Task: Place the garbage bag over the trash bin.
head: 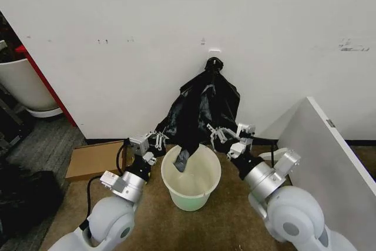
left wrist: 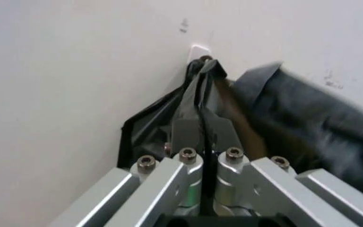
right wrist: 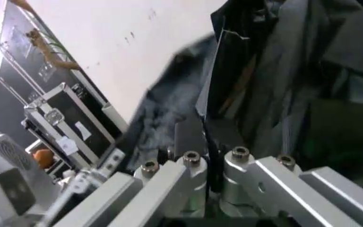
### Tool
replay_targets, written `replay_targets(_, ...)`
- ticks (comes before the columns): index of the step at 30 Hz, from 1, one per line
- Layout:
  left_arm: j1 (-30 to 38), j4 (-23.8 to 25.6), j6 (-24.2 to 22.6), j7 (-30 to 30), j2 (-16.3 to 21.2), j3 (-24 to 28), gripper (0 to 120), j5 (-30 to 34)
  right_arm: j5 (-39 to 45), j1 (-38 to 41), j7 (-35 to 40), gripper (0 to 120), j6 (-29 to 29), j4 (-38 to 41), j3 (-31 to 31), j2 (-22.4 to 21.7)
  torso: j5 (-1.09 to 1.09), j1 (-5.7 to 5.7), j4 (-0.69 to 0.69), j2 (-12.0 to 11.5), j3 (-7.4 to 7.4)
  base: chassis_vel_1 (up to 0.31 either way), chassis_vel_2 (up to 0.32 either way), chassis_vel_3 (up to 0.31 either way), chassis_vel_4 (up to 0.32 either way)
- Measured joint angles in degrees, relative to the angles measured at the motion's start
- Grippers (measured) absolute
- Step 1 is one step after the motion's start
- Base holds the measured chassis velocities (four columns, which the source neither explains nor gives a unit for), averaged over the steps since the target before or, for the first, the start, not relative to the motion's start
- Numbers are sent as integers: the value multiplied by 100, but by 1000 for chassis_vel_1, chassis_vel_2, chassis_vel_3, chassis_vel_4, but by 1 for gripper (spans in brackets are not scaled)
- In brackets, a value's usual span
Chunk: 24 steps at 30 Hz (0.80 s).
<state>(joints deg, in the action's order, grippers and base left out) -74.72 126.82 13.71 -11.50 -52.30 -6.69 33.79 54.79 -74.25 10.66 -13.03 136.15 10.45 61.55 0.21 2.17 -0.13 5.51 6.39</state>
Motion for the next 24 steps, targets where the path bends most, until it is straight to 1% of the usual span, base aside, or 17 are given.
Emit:
replay_targets(3,-94,101,2,-1,41,-5,0,11,20,-127,18,0,-16,52,-14,66,0,0,-1,0,0,0,0,0,0)
replay_targets(7,-332,239,20,5,69,-7,0,-9,29,-304,37,0,-44,119,-24,124,-1,0,0,0,0,0,0,0,0)
replay_targets(16,-690,280,172,51,24,-48,0,-201,-21,-697,12,0,22,108,49,131,0,0,0,0,0,0,0,0,0)
replay_targets(20,-820,267,229,61,-39,-54,0,-280,-97,-799,-20,0,68,53,12,187,0,0,0,0,0,0,0,0,0)
replay_targets(24,-826,45,291,66,-179,-38,0,-348,-153,-854,-33,0,159,-115,-51,297,0,0,0,-1,0,0,0,0,0)
